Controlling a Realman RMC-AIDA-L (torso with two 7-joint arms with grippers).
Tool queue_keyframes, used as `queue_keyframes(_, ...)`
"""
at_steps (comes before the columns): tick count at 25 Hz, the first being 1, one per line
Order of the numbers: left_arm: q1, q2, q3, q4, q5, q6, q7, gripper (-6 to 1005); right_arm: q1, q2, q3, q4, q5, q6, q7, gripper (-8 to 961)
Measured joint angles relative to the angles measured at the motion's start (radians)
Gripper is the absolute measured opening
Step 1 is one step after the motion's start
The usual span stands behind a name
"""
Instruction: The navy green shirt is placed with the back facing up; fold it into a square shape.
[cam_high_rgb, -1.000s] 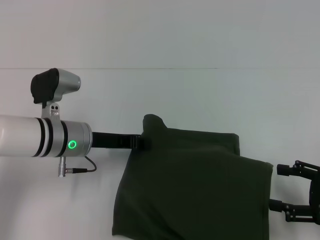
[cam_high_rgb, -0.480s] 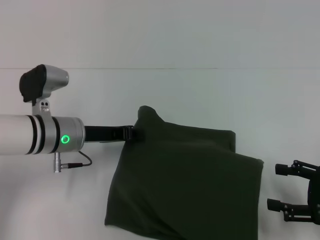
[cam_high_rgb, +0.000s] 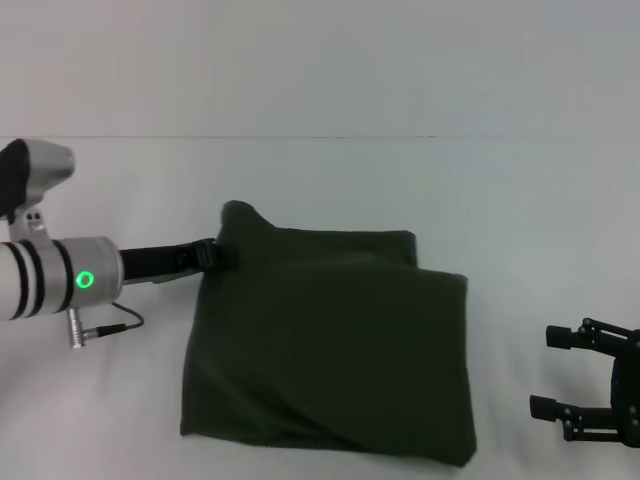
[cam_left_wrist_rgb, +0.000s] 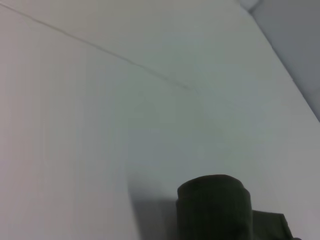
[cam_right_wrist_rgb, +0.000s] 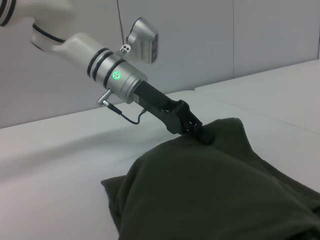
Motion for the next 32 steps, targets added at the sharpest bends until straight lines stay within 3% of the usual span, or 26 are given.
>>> queue_keyframes(8, 0.031, 0.003, -0.077, 0.001, -0.002, -0.004, 0.007, 56, 0.004, 0.001, 0.0, 0.0, 0.0, 0.0, 0.0, 921)
queue_keyframes(29, 0.032, -0.008, -0.089, 0.007, -0.002, -0.027, 0.032, 65, 0.009, 0.004, 0.0, 0.001, 0.0, 0.003, 0.0, 922)
queue_keyframes(32, 0.032, -0.012, -0.089, 0.015, -0.002, -0.031, 0.04, 189, 0.011, 0.005, 0.0, 0.0, 0.0, 0.006, 0.0, 922)
